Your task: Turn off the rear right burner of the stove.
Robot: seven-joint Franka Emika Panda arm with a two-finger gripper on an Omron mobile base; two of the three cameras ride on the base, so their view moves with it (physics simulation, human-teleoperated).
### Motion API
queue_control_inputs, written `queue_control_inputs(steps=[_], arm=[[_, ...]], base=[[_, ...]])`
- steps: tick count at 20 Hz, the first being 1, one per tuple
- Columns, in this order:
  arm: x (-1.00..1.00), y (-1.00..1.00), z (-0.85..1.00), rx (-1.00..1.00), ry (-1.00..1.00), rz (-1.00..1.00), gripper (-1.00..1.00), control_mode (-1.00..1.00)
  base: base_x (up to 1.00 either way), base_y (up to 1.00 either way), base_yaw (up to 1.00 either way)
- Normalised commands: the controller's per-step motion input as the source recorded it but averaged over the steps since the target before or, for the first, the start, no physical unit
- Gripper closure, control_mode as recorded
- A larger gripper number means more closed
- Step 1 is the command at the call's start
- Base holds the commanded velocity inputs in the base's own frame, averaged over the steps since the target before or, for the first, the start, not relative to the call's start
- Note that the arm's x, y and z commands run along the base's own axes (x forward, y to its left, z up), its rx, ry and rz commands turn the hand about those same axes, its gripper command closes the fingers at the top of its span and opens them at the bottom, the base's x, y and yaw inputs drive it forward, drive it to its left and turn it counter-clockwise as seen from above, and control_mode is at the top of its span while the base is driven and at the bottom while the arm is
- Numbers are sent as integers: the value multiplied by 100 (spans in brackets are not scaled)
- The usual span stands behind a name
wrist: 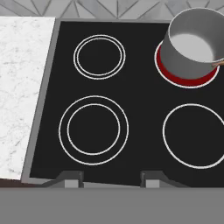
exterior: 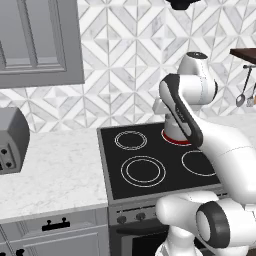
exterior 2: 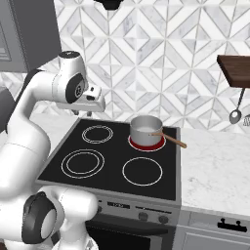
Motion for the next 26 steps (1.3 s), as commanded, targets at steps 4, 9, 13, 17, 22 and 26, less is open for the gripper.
queue_control_inputs(steps=[4,9,13,17,22,26], arm=[[0,0,0,0,0,0,-100,100],[0,0,0,0,0,0,-100,100],[0,0,0,0,0,0,-100,100],[0,0,0,0,0,0,-100,100],[0,0,0,0,0,0,-100,100],[0,0,0,0,0,0,-100,100]], base=[[-7,0,0],[-5,35,0],[-1,65,0],[0,56,0],[0,44,0],[0,43,0]])
